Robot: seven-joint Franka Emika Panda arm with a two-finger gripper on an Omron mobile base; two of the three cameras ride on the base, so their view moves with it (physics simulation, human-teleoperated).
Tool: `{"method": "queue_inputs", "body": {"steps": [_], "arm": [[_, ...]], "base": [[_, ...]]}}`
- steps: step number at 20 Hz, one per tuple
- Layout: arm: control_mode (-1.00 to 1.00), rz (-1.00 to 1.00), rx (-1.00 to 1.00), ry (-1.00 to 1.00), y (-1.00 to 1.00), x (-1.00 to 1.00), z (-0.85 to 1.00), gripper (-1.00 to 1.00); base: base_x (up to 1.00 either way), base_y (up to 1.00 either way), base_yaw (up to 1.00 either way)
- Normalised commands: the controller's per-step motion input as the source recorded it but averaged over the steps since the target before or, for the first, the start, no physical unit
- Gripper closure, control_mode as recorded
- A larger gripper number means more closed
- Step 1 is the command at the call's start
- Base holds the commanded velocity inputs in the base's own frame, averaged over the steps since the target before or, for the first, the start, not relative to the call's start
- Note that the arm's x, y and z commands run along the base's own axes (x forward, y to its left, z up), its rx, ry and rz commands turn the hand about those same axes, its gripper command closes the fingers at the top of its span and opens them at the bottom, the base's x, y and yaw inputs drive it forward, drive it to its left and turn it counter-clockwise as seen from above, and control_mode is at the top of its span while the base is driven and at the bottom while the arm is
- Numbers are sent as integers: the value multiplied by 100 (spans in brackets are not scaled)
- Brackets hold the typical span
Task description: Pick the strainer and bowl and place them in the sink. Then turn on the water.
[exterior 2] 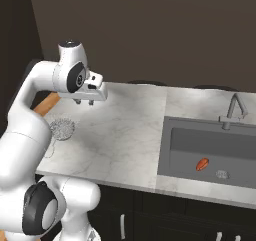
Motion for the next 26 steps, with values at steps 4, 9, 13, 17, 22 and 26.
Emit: {"method": "queue_inputs", "body": {"steps": [4, 9, 13, 17, 22, 26], "arm": [[-100, 0, 0, 0, 6, 0, 0, -100], [-100, 0, 0, 0, 34, 0, 0, -100], [-100, 0, 0, 0, 48, 0, 0, -100], [-100, 0, 0, 0, 44, 0, 0, -100], [-100, 0, 0, 4, 43, 0, -6, -100], [-100, 0, 2, 4, 27, 0, -11, -100]], "base": [[0, 0, 0], [0, 0, 0], [0, 0, 0], [0, 0, 0], [0, 0, 0], [0, 0, 0]]}}
